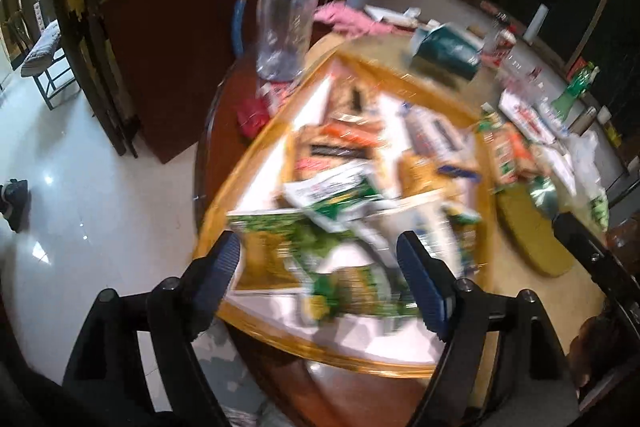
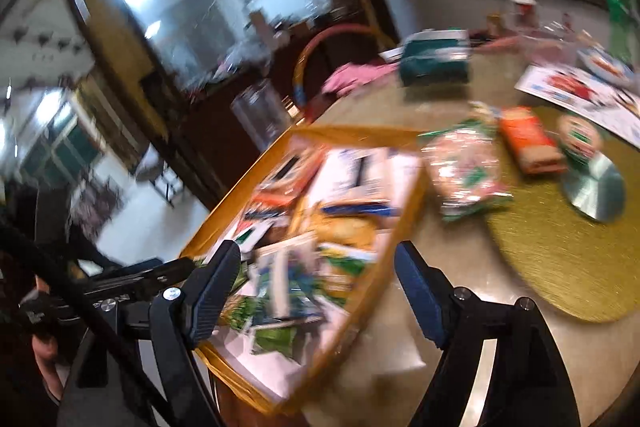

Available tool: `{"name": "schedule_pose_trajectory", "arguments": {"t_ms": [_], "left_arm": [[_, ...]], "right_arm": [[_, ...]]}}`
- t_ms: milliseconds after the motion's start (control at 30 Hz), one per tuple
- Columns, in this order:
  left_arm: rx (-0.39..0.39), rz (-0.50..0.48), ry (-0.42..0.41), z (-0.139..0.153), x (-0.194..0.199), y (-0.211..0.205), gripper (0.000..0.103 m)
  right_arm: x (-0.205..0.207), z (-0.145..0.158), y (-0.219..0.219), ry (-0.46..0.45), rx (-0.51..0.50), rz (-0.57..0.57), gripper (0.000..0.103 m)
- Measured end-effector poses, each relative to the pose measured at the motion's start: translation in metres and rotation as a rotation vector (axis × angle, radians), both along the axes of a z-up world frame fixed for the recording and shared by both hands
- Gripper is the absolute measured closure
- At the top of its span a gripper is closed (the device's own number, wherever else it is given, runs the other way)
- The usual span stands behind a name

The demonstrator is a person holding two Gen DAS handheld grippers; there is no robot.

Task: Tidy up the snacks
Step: 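Carry both packets into the white tray and open both grippers, then grasp a round Xiang Cong cracker bag with the left gripper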

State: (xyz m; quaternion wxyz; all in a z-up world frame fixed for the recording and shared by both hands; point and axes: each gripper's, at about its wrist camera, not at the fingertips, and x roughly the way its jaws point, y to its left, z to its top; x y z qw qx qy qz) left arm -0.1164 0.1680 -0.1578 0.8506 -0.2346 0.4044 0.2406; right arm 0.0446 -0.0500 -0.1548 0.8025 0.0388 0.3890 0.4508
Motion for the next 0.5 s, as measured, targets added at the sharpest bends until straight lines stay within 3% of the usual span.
{"name": "schedule_pose_trajectory", "arguments": {"t_ms": [167, 333, 433, 500], "left_arm": [[-0.053, -0.137, -0.063, 0.023, 0.042, -0.05, 0.018], [-0.095, -0.242, 0.0, 0.015, 0.128, -0.094, 0.018], [-0.162, -0.253, 0.06, -0.004, 0.188, -0.106, 0.018], [-0.166, -0.217, 0.109, -0.017, 0.221, -0.109, 0.018]], "right_arm": [[0.032, -0.011, -0.077, 0.029, -0.002, -0.156, 0.023], [0.067, -0.048, -0.139, 0.129, -0.004, -0.345, 0.023], [0.078, -0.063, -0.15, 0.171, 0.022, -0.375, 0.023], [0.081, -0.067, -0.153, 0.179, 0.024, -0.382, 0.023]]}}
